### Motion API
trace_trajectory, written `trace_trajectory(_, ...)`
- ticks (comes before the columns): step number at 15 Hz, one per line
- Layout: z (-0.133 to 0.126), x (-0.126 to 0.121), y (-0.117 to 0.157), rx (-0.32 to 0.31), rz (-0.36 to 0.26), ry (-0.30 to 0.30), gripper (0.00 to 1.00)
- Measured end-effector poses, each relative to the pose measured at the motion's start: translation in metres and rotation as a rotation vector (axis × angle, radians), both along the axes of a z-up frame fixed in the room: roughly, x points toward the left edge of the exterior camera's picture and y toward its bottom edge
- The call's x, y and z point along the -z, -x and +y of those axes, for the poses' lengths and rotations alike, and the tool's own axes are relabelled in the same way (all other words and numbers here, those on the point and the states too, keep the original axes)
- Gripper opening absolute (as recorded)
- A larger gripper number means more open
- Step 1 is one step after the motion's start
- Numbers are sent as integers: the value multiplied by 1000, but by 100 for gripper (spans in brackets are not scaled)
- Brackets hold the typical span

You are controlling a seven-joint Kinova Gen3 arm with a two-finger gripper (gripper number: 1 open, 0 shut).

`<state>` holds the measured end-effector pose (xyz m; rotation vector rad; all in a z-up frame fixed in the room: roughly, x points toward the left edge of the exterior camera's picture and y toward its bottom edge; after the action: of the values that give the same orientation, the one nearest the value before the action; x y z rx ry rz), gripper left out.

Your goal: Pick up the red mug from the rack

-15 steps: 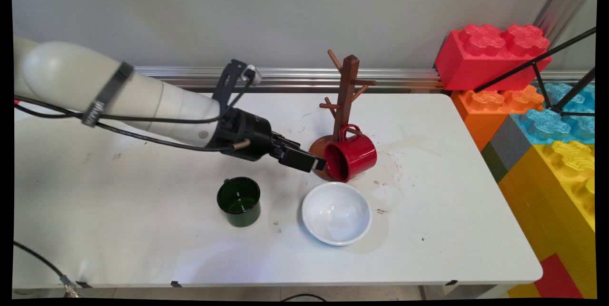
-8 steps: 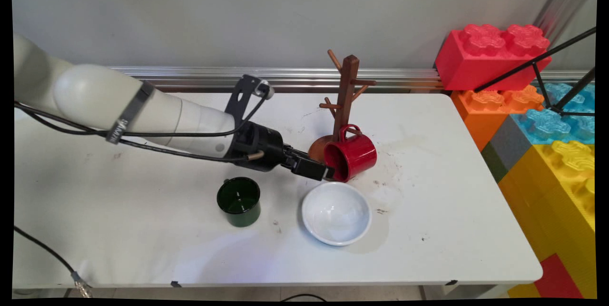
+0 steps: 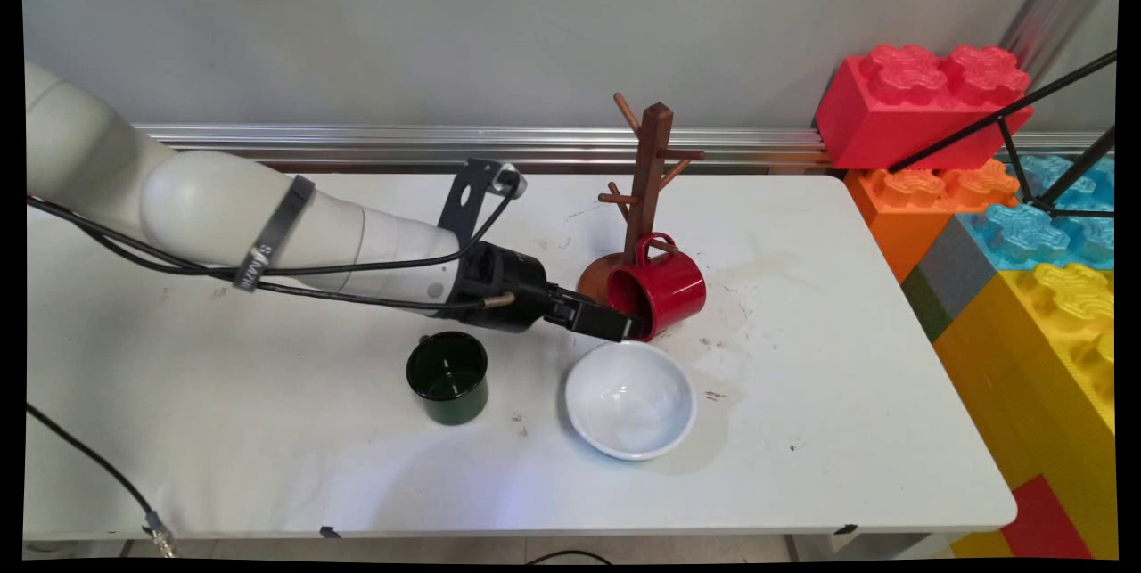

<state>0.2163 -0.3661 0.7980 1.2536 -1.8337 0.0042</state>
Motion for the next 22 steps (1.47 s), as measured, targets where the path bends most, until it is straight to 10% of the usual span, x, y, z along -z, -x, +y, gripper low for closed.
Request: trace_trajectory(22,-43,39,36,-118,125,-55,100)
